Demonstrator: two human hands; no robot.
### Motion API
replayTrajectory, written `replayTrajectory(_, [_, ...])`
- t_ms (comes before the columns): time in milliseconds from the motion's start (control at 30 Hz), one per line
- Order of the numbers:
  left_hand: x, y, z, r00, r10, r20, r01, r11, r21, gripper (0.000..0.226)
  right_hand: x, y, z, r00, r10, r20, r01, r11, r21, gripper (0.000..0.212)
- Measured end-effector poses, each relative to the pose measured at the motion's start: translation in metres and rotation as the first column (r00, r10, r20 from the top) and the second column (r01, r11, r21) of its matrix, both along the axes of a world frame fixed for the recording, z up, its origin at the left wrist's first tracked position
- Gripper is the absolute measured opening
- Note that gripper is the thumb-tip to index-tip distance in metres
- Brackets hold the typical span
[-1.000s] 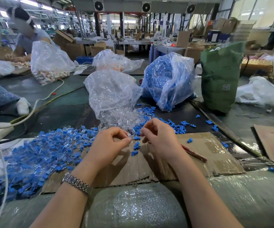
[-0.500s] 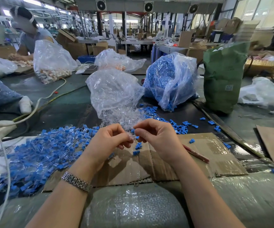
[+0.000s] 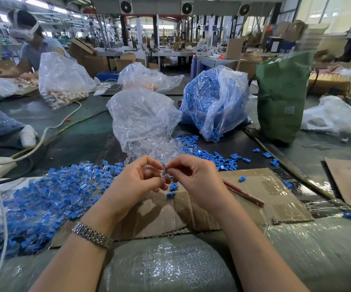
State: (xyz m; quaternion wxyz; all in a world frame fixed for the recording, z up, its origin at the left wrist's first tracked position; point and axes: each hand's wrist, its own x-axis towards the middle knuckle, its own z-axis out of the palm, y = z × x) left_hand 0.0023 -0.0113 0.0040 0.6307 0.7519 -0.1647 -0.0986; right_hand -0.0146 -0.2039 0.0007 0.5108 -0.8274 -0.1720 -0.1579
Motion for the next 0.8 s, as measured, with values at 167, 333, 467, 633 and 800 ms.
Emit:
replayTrajectory(167, [-0.001, -0.001, 0.000, 0.999, -0.021, 0.034, 0.022, 0.999, -0.039, 0.015, -0.001, -0.001, 0.002, 1.000, -0.001, -0.021, 0.002, 0.998, 0.055, 0.010])
replayTrajectory(333, [-0.002, -0.001, 0.000, 0.999, 0.000, 0.044, 0.003, 0.997, -0.071, 0.022, -0.002, 0.001, 0.003, 1.000, -0.010, 0.006, 0.010, 1.000, -0.027, 0.014])
replayTrajectory(467, [-0.003, -0.001, 0.000, 0.998, 0.013, 0.065, -0.008, 0.997, -0.082, 0.021, -0.003, 0.001, 0.004, 0.998, -0.016, 0.061, 0.022, 0.994, -0.104, 0.014])
replayTrajectory(633, [-0.002, -0.002, -0.001, 0.997, 0.044, 0.064, -0.038, 0.995, -0.088, 0.021, -0.006, 0.003, 0.004, 0.994, -0.024, 0.103, 0.043, 0.982, -0.183, 0.019])
replayTrajectory(800, [-0.002, 0.000, -0.001, 0.999, 0.026, 0.029, -0.023, 0.995, -0.101, 0.023, -0.008, -0.003, 0.013, 0.999, -0.008, -0.037, 0.006, 0.998, -0.066, 0.019])
